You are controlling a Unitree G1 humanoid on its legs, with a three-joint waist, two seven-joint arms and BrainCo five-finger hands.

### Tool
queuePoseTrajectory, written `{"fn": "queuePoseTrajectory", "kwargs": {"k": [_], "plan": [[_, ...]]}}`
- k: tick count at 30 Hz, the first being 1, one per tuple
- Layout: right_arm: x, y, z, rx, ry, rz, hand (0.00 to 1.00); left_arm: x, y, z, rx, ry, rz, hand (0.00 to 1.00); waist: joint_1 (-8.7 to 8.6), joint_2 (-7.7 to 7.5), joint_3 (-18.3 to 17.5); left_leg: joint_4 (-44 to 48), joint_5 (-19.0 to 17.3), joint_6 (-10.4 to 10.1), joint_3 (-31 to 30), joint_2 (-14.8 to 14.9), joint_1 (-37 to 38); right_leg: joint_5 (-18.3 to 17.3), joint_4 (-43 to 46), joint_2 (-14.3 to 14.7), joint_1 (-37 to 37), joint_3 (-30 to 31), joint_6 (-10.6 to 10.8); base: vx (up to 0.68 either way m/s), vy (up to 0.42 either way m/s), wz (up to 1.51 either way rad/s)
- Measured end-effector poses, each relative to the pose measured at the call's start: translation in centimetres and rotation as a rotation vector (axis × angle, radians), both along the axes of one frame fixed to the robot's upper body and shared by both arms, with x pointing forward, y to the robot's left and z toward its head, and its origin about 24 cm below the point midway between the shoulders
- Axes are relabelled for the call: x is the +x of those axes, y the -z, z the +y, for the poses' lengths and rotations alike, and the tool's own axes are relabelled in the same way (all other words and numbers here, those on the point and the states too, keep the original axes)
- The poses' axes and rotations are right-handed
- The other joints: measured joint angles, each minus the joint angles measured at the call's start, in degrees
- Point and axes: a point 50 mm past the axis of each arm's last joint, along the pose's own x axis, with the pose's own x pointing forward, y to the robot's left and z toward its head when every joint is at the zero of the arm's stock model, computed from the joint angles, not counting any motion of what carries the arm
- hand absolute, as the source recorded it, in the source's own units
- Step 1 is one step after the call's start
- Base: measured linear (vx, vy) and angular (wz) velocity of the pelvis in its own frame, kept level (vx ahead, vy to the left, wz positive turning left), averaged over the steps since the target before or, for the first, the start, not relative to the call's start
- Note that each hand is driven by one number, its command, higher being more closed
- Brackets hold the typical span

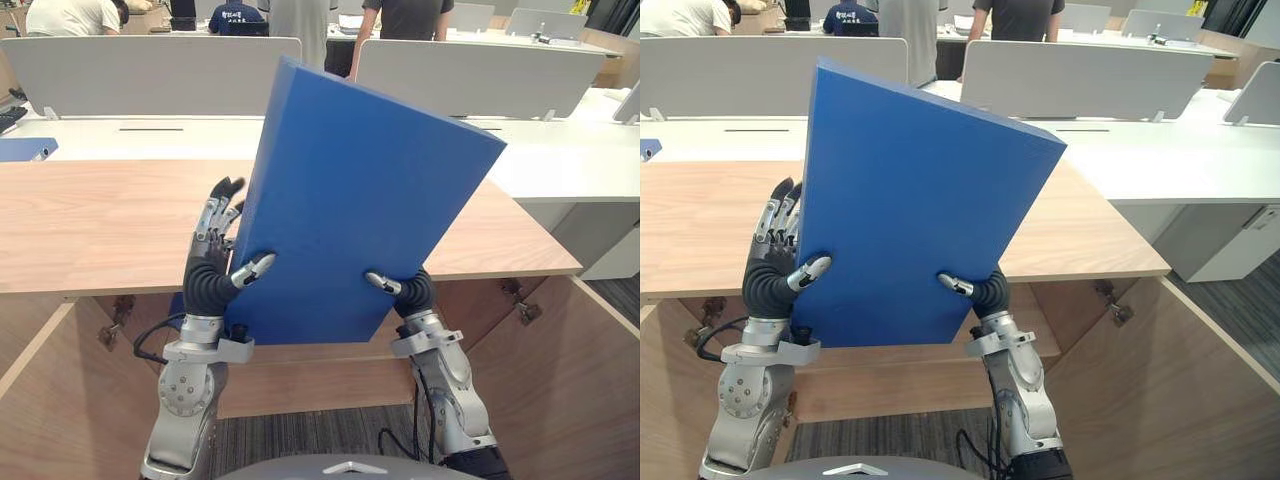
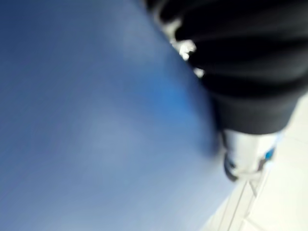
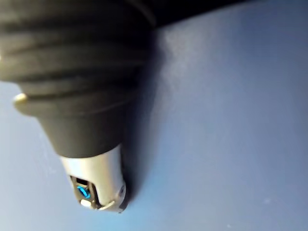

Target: Walk over to the cabinet, pick up the folder, carry it to the office cabinet, place the folder inside the office cabinet, then close the office cabinet door

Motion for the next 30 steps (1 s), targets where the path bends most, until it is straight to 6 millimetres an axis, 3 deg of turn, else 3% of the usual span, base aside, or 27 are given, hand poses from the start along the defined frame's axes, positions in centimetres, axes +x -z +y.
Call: {"fn": "queuePoseTrajectory", "kwargs": {"k": [16, 30], "plan": [[0.3, -0.1, -2.1, -0.039, 0.227, 0.016, 1.00, -1.2, 5.1, 1.4, -0.122, 0.023, 0.257, 0.00, 0.68, 0.09, -0.1, 0.0, -0.1, -0.3, -0.7, 0.3, -0.5, -0.2, 0.1, 0.0, 0.0, -0.7, 0.2, -0.01, 0.000, 0.02], [1.0, -1.4, -3.4, -0.159, 0.307, -0.045, 1.00, -1.8, 6.8, 3.4, -0.181, 0.074, 0.320, 0.00, 1.96, 0.11, 0.0, 0.0, 0.2, -0.2, -2.0, 0.2, -0.9, -0.1, 0.0, -0.1, 0.3, -1.9, -0.1, 0.01, -0.001, 0.04]]}}
